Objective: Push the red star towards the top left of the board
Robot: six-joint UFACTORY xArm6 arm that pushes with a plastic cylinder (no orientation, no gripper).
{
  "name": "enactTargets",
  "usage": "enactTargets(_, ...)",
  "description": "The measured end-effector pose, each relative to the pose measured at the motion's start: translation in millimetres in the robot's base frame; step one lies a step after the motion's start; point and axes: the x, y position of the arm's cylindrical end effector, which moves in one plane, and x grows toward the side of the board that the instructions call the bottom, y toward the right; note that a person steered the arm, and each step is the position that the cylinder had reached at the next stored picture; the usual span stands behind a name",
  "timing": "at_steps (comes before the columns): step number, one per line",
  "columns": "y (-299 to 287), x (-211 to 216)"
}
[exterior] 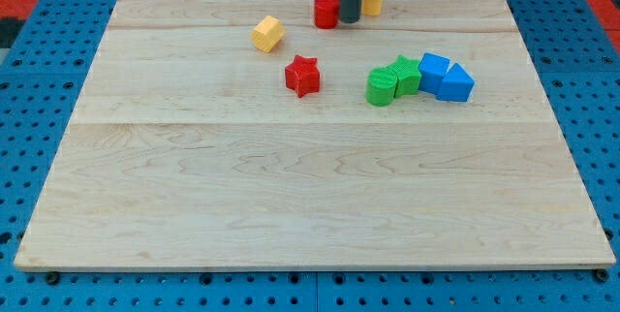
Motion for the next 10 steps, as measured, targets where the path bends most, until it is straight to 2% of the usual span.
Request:
enactTargets(2, -32.1, -22.6)
enactTargets(3, -19.1, 4.3)
enactTargets(4, 19.4, 58.5)
enactTargets(5, 25.3, 87.6)
enactTargets(6, -32.0, 101.3)
enactTargets(8, -57.1, 152.1)
enactTargets(9, -120.9, 148.1)
enactTargets(10, -169.6, 117.6)
